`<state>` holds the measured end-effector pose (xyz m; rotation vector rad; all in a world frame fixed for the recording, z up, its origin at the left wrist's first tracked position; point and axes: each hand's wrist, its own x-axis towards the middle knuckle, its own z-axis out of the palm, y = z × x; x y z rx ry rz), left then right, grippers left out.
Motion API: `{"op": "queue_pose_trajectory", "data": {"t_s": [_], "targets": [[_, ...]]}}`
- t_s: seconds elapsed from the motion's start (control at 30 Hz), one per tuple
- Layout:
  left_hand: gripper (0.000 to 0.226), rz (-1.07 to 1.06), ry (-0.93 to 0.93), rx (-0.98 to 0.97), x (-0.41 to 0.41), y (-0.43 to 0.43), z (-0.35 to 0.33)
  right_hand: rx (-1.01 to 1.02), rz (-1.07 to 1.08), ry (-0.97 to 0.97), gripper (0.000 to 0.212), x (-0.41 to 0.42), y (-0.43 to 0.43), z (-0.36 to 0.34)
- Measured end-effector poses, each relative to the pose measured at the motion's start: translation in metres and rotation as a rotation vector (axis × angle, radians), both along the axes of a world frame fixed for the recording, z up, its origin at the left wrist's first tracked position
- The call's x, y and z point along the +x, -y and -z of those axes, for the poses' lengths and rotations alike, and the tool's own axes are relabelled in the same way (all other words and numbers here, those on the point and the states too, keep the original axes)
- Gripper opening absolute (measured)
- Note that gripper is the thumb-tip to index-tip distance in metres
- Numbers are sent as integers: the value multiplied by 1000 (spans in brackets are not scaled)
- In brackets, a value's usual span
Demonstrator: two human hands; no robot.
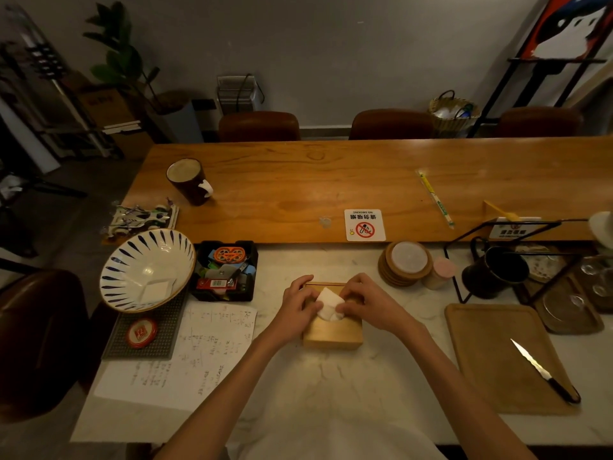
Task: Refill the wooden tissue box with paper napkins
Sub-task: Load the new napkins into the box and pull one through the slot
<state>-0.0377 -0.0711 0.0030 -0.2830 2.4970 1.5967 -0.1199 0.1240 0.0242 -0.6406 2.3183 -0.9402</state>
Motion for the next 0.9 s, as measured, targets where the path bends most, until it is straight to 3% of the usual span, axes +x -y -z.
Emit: {"op": "queue_pose_trajectory", "data": {"t_s": [0.23, 0.4, 0.6, 0.9], "targets": [[6, 91, 75, 44, 0, 5, -6, 4, -86, 15, 32, -1, -3, 0], [17, 128, 97, 9, -1, 9, -4, 7, -103, 3, 11, -1, -2, 4], [10, 89, 74, -1, -4, 5, 1, 33, -111, -41, 32, 3, -1, 3], [4, 68, 42, 19, -2, 9, 6, 17, -107, -28, 18, 2, 0, 5]]}}
